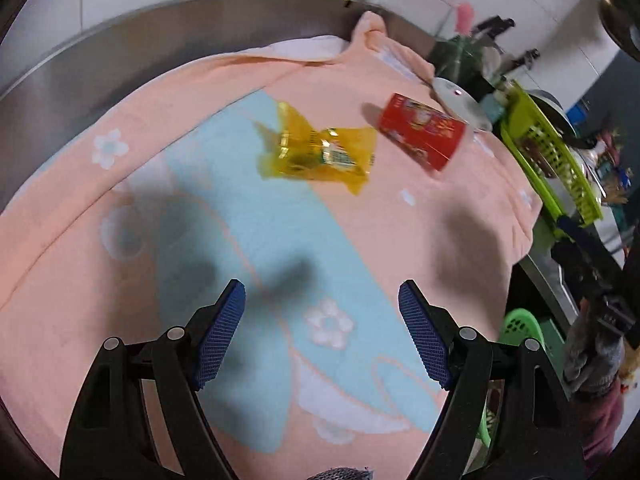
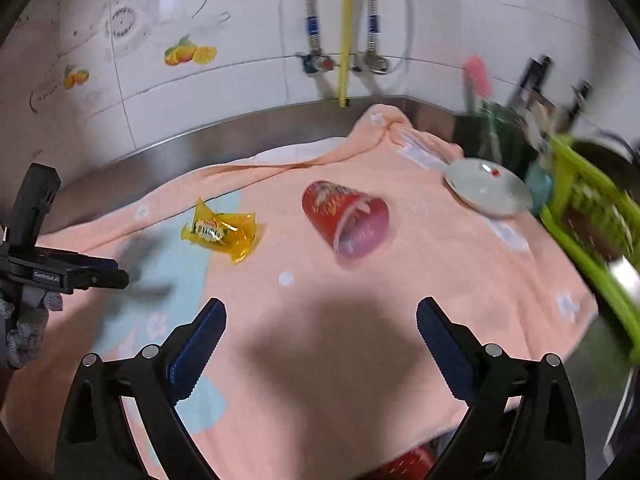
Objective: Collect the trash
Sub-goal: 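Move both open tools back over the towel toward the last items, then grasp the red paper cup with the right tool while the left tool grasps the yellow candy wrapper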
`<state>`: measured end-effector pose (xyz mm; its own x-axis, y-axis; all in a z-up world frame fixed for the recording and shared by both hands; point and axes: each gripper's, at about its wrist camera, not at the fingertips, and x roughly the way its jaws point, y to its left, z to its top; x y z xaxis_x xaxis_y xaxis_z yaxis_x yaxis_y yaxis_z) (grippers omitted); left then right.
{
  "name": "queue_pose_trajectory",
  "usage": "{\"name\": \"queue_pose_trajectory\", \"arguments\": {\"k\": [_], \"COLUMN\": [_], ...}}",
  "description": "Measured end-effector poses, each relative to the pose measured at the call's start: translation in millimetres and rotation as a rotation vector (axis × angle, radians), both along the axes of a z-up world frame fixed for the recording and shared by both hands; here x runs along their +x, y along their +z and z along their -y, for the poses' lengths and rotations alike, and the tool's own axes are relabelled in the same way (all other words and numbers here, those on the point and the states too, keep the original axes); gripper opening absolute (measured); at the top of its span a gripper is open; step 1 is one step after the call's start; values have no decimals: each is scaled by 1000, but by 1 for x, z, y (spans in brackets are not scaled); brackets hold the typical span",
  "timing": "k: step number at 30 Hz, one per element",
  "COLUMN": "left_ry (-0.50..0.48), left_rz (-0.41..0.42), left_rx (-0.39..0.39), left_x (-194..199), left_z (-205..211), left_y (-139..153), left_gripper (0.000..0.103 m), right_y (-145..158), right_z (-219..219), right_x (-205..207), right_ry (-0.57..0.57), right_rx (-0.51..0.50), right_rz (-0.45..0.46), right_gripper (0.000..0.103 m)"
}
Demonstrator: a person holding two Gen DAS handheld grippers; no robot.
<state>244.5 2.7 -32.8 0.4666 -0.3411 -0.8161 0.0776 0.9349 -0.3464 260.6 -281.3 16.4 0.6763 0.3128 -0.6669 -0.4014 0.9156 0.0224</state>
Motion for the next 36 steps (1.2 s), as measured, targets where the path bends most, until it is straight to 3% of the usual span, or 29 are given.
{"name": "queue_pose_trajectory", "arguments": {"k": [8,17,25,34,35,36], "left_ry": [20,3,-56,-174,-185,-196], "left_rz": [-17,9,48,93,98,101], "left_rx": [-15,-2,25,69,70,70], "left_x": [12,17,29,64,67,71], "left_z": [-16,-25,-24,-6,-4,-3], "left_y": [-12,-12,-10,-11,-11,-11], "left_gripper": [78,79,80,83,86,86], "right_y": [13,-9,-39,-64,-67,-70], "right_z": [-22,-71,-96,-102,-101,-100], "right_x": [83,149,192,203,203,202], "right_ry": [118,246,238,204,192,196], "right_rx": [-92,-344,-473,-583,-594,-592], "right_rz": [-30,-97,-157,-190,-193,-202], "right_gripper": [93,93,93,92,90,81]}}
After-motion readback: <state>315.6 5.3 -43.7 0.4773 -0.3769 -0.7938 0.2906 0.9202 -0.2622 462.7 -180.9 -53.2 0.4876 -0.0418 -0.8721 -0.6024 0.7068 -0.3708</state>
